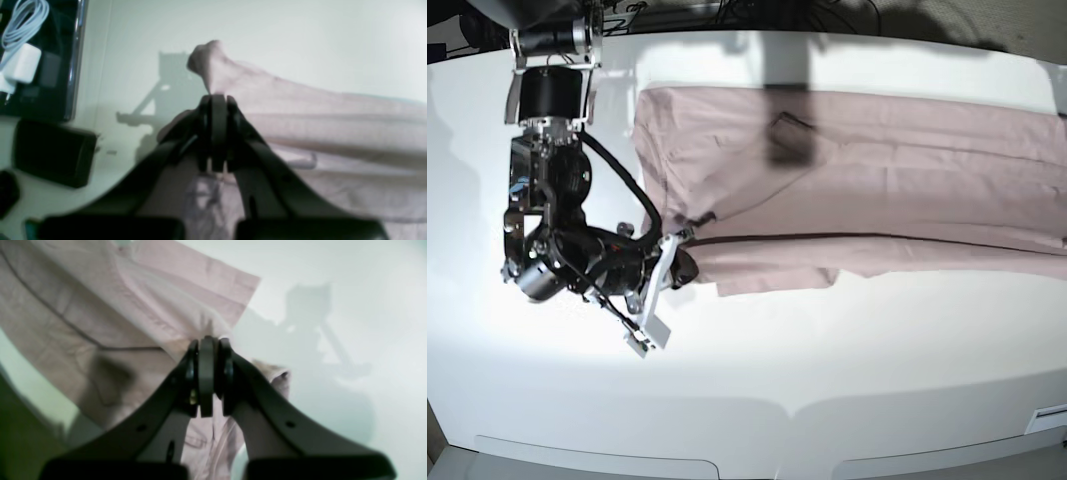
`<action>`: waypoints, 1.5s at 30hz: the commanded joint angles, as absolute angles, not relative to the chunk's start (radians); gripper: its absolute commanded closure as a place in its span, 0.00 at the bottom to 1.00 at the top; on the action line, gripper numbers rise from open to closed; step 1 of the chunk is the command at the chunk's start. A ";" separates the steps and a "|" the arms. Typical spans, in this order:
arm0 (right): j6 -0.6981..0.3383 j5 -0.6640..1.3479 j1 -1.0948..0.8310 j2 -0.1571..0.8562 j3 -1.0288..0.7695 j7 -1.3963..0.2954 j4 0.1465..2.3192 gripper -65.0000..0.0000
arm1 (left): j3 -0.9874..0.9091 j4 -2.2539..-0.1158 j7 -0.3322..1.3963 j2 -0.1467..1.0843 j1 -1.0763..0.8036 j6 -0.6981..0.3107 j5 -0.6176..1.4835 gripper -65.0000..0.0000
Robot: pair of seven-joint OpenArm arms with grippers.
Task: Fold the T-shirt properly
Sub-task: 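Lift the hem with both grippers and fold it over toward the collar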
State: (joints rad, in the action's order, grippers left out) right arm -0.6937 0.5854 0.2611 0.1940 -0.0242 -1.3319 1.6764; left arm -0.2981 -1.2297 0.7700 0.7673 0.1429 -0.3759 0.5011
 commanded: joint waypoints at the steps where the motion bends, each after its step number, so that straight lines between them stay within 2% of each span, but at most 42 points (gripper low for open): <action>1: -0.698 0.601 0.270 0.197 -0.027 -1.313 1.713 1.00 | -0.322 -1.269 0.760 0.798 0.139 -0.374 0.506 1.00; 6: -0.698 0.601 0.176 0.197 -0.027 -1.309 1.819 1.00 | -0.332 -1.333 0.780 0.797 0.058 -0.374 0.497 1.00; 18: -0.698 0.542 -0.022 0.197 -0.049 -1.294 2.037 1.00 | -0.334 -1.338 0.801 0.796 -0.019 -0.374 0.498 1.00; 28: -0.698 0.560 -0.142 0.197 -0.189 -1.298 2.071 1.00 | -0.334 -1.338 0.842 0.795 -0.070 -0.374 0.498 1.00; 45: -0.698 0.560 -0.261 0.196 -0.189 -1.317 2.070 1.00 | -0.334 -1.338 0.933 0.796 -0.088 -0.374 0.445 1.00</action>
